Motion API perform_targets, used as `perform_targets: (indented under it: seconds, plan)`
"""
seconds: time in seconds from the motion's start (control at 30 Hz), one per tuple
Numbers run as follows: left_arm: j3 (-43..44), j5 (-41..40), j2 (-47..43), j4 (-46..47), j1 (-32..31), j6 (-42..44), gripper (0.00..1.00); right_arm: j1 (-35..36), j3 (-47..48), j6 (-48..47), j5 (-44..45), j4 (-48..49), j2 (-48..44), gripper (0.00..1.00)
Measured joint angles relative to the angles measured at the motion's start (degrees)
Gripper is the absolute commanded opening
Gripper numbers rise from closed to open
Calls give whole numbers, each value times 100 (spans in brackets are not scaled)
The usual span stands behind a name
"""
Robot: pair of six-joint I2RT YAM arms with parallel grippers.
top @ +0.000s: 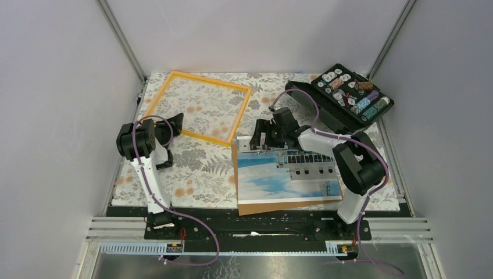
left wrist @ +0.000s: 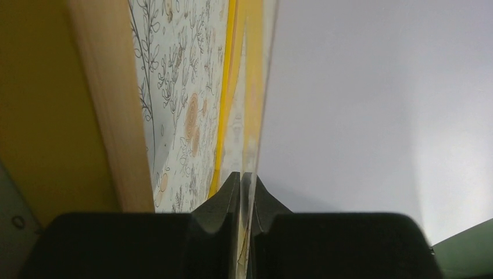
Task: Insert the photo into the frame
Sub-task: Adjust the photo frame item on the photo frame.
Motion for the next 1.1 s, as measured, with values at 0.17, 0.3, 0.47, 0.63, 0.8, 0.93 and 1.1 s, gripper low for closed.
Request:
perform_targets:
  seconds: [0.17, 0.3, 0.47, 0.63, 0.8, 0.93, 1.1]
  plan:
    - [9, 52, -48, -76, 9, 155, 24, 0, 76, -2, 0, -22, 0, 95]
    - [9, 83, -350, -601, 11, 400, 43, 0, 85, -9, -2, -72, 0, 95]
    - [74, 85, -979, -1869, 9, 809, 59, 0, 85, -39, -4, -85, 0, 95]
    - [588, 90, -1377, -3545, 9, 1252, 66, 0, 57, -37, -81, -26, -22, 95]
    - [1333, -48, -1650, -5602, -15, 1725, 80, 0, -79, -24, -160, 105, -179, 96]
    - [2190, -258, -1681, -7298, -94, 2024, 99, 0, -140, 0, -256, 199, -267, 96]
    - [3392, -688, -1644, -9392, -210, 2282, 99, 0, -243, 22, -315, 262, -404, 96]
